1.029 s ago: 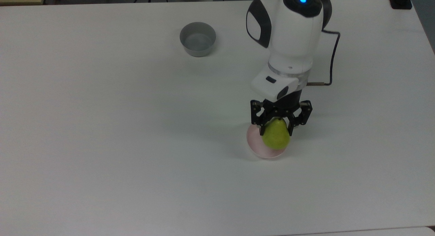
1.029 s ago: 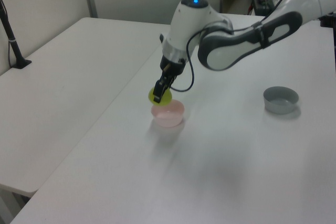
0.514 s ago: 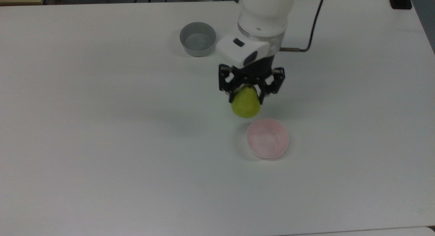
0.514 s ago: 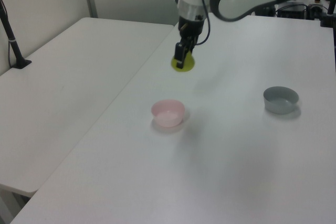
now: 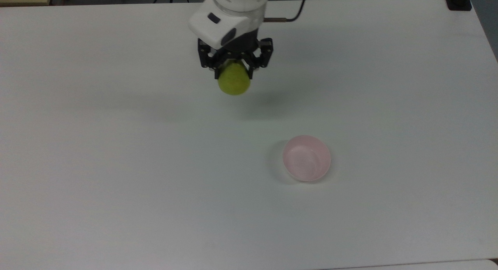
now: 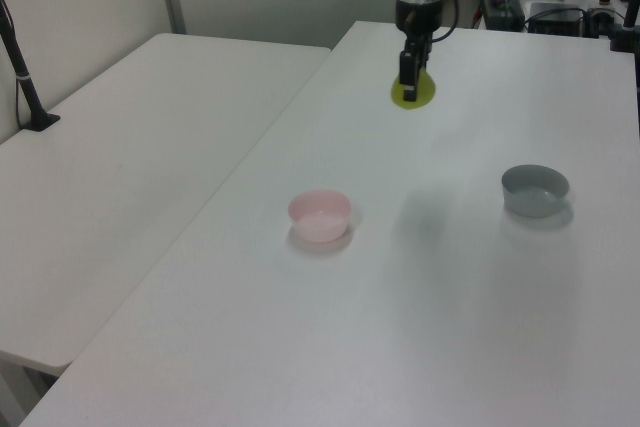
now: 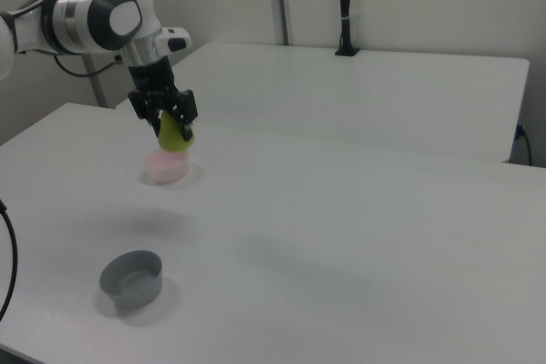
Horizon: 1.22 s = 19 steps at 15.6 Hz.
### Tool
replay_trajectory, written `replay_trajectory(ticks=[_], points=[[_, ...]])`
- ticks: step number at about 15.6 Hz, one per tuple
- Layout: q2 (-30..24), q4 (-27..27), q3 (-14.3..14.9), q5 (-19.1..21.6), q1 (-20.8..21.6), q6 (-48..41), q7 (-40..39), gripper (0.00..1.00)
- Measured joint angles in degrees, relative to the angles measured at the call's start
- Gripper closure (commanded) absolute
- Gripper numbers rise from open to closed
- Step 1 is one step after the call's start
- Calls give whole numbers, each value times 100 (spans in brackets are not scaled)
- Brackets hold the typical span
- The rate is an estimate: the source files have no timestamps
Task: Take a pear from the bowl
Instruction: 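Lift the held pear up out of the pink bowl, then carry the pear toward the grey bowl and lower it to the table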
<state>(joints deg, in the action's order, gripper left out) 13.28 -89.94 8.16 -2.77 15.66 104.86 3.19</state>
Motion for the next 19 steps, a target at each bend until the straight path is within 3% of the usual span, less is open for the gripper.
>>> replay_trajectory(ticks=[4, 10, 17, 19], points=[[-462, -820, 4, 0, -346, 0, -371, 78], [-291, -1553, 3, -15, -531, 792, -406, 78], [376, -1680, 3, -266, -542, 1081, -406, 75], [412, -1680, 3, -274, -577, 1081, -406, 70]])
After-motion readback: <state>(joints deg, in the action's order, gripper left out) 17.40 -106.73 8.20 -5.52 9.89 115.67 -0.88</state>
